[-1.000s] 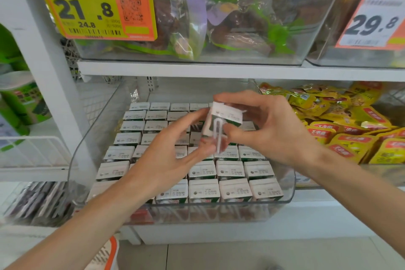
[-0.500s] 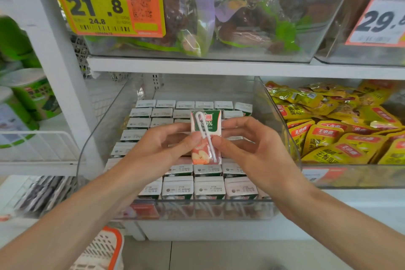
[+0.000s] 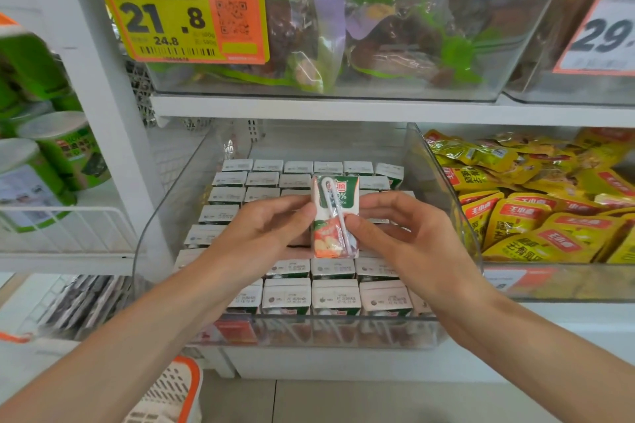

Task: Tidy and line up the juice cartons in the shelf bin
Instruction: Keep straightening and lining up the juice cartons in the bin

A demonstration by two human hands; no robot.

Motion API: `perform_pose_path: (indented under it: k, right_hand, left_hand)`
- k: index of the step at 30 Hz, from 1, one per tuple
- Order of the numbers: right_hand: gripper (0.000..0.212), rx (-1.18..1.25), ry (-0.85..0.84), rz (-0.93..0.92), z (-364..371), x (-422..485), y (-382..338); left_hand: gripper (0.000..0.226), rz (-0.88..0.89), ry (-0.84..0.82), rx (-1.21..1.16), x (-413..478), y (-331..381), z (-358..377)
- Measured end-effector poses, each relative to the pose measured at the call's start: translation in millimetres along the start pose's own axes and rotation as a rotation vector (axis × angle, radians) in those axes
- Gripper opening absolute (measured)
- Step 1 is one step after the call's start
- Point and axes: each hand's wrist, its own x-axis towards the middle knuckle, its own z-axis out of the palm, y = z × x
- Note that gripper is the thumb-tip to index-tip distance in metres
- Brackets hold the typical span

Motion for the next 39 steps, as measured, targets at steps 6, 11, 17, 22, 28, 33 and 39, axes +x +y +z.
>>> perform_pose_path:
  k: [6, 11, 17, 22, 28, 33, 39]
  right_hand:
    - [0.013, 0.192, -0.01, 0.113, 0.9, -1.0, -2.3]
    - [0.032, 0.173, -0.181, 0.206, 5.6, -2.0, -6.5]
    - [0.042, 0.031, -0.204, 0.147, 8.2, -3.6, -6.4]
    - [0.046, 0.078, -0.141, 0.126, 8.9, -1.7, -4.6]
    - [0.038, 0.002, -0.122, 0.067, 7.1, -0.9, -1.9]
    - [0.033, 0.006, -0.143, 0.027, 4.0, -0.6, -0.8]
    - [0.027, 0.061, -0.119, 0.032, 3.3, 0.5, 1.0]
  left_hand:
    - [0.032, 0.026, 0.003, -0.035, 0.5, -1.8, -1.2]
    - [0.04, 0.045, -0.013, -0.044, 1.7, -2.4, 0.4]
    - [0.049, -0.035, -0.07, -0.118, 1.0, -3.9, -1.5]
    - [0.053, -0.053, -0.059, -0.157, 0.3, -1.2, -1.1]
    - [0.058, -0.042, -0.03, -0.172, -0.5, 2.6, 0.2]
    - [0.046, -0.035, 0.001, -0.216, -0.3, 3.4, -0.3]
    - [0.045, -0.006, 0.099, -0.222, 3.6, 0.5, -4.1]
